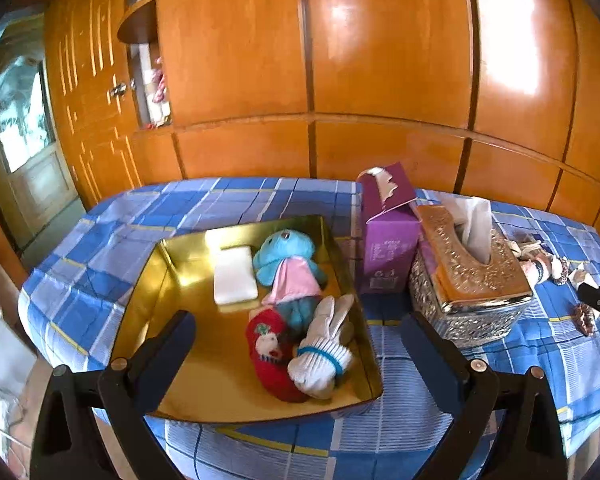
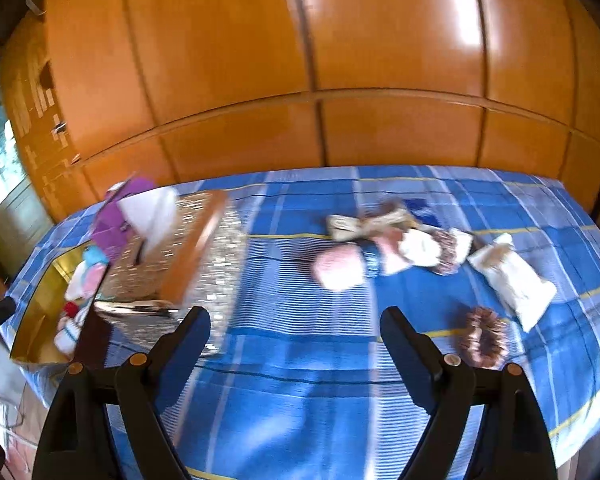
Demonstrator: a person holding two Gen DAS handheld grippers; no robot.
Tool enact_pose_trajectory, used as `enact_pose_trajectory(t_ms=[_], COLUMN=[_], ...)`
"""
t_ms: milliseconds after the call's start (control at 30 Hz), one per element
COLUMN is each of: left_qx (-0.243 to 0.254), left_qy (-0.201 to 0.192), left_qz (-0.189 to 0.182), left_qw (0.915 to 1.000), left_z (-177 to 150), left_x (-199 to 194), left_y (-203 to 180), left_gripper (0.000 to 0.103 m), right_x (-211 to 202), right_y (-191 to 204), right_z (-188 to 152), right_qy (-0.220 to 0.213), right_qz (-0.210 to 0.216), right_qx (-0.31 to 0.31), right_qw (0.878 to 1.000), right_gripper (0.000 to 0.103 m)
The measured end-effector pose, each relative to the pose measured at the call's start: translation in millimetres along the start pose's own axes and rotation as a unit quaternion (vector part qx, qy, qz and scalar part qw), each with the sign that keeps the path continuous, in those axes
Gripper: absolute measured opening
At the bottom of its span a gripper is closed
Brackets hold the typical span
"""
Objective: Organize soft objects
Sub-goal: 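Move both tools back toward the remaining items on the bed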
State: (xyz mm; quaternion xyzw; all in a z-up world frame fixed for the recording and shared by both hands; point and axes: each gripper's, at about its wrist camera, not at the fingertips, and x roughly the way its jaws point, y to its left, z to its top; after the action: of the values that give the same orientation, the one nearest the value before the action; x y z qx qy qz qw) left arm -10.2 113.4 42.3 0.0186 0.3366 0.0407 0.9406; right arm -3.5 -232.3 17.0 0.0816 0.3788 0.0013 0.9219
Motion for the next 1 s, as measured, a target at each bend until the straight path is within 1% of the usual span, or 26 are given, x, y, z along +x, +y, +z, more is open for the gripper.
enact_pose_trajectory(t_ms=[200, 467, 667, 867, 1000], left_qx=[0.032, 0.075, 0.111, 0.154, 0.187], left_qy=[-0.025, -0.041, -0.050, -0.056, -0.070], left_qz=[-0.022, -0.053, -0.083, -0.099, -0.105], left_qw=[0.9990, 0.9949, 0.9891, 0.9815, 0.9742], left_z=[13, 27, 38, 46, 49], left_x=[-11, -18, -20, -21, -24], left_y=[-22, -59, -94, -130, -158], left_gripper=[0.103, 0.103, 0.103, 0.103, 0.103], right_x=[-15, -32, -40, -42, -43], right_y=[-42, -92, -121, -141, -152], right_z=[1, -4, -14, -22, -24], right_qy=[-0.009, -0.011, -0.015, -0.019, -0.021], right_qz=[-0.039, -0.088, -0.113, -0.126, -0.125], right_qx=[0.033, 0.061, 0.087, 0.109, 0.129], right_qw=[0.999, 0.994, 0.990, 0.986, 0.984], right_gripper=[0.088, 0.088, 0.088, 0.088, 0.088])
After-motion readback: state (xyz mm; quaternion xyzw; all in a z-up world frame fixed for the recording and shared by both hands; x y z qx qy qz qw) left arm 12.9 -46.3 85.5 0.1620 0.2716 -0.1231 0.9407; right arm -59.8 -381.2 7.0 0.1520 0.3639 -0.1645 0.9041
